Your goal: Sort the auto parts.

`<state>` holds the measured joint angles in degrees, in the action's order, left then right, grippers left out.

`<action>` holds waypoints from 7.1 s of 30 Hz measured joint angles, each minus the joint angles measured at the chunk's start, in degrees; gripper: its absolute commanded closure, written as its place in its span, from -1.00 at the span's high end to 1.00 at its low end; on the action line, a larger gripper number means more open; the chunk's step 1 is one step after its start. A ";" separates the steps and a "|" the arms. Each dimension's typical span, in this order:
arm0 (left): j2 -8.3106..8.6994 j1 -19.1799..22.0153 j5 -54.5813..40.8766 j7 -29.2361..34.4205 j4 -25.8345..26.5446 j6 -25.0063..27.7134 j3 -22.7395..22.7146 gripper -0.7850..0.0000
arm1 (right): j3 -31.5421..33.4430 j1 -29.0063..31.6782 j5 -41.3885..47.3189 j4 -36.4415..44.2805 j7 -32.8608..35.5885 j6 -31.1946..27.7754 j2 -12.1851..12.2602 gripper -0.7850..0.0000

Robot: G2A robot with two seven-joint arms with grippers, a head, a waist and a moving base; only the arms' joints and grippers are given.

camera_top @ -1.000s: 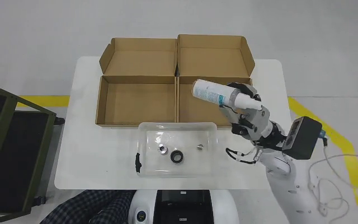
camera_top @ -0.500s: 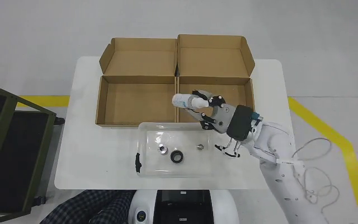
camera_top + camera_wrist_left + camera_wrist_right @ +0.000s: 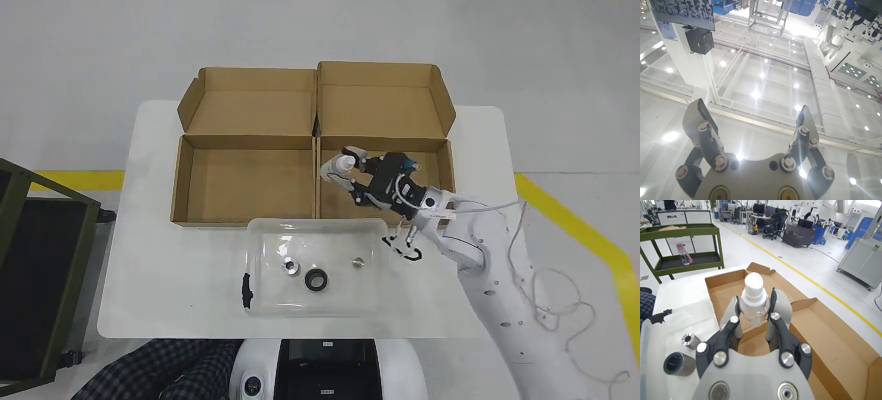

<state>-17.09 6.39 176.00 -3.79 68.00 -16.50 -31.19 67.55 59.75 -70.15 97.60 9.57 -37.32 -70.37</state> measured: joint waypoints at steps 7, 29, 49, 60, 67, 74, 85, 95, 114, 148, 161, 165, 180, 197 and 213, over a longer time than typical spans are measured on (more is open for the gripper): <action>0.00 0.00 0.00 0.00 0.00 0.00 0.00 1.00 | -1.74 -2.95 1.33 -4.60 5.83 0.86 -0.26 -1.00; 0.00 0.00 0.00 0.00 0.00 0.00 0.00 1.00 | -7.67 -10.66 2.35 -19.06 9.94 2.87 -1.71 -1.00; 0.00 0.00 0.00 0.00 0.00 0.00 0.00 1.00 | -9.85 -12.69 3.18 -23.83 10.26 3.60 -2.47 1.00; 0.00 0.00 0.00 0.00 0.00 0.00 0.00 1.00 | -7.27 -10.54 0.40 -13.19 12.28 1.82 -1.33 1.00; 0.00 0.00 0.00 0.00 0.00 0.00 0.00 1.00 | -4.88 -7.02 -0.48 -2.83 15.52 -1.70 -0.16 1.00; 0.00 0.00 0.00 0.00 0.00 0.00 0.00 1.00 | -3.01 -2.70 2.38 6.55 20.06 -8.35 1.10 1.00; 0.00 0.00 0.00 0.00 0.00 0.00 0.00 1.00 | -2.71 4.62 7.02 15.51 30.42 -19.72 3.45 1.00; 0.00 0.00 0.00 0.00 0.00 0.00 0.00 1.00 | -2.55 8.71 5.60 18.91 37.69 -19.52 5.13 1.00; 0.00 0.00 0.00 0.00 0.00 0.00 0.00 1.00 | -8.84 6.06 0.84 13.21 41.39 -15.99 7.25 1.00; 0.00 0.00 0.00 0.00 0.00 0.00 0.00 1.00 | -23.84 -5.68 4.05 9.19 50.73 -6.66 11.98 -0.10; 0.00 0.00 0.00 0.00 0.00 0.00 0.00 1.00 | -27.40 -8.78 5.63 8.91 53.20 -4.19 12.97 -0.69; 0.00 0.00 0.00 0.00 0.00 0.00 0.00 1.00 | -28.09 -9.51 6.22 9.09 53.67 -3.72 13.17 -0.88; 0.00 0.00 0.00 0.00 0.00 0.00 0.00 1.00 | -26.46 -9.06 4.92 14.95 50.03 -2.24 13.72 -1.00; 0.00 0.00 0.00 0.00 0.00 0.00 0.00 1.00 | -14.85 2.22 -8.58 27.07 15.71 7.96 15.51 -1.00; 0.00 0.00 0.00 0.00 0.00 0.00 0.00 1.00 | -8.71 5.18 -6.61 26.87 -10.31 16.11 14.50 -1.00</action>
<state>-17.09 6.39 176.00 -3.79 68.00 -16.50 -31.19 58.84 64.93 -76.77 124.47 -0.73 -21.21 -55.87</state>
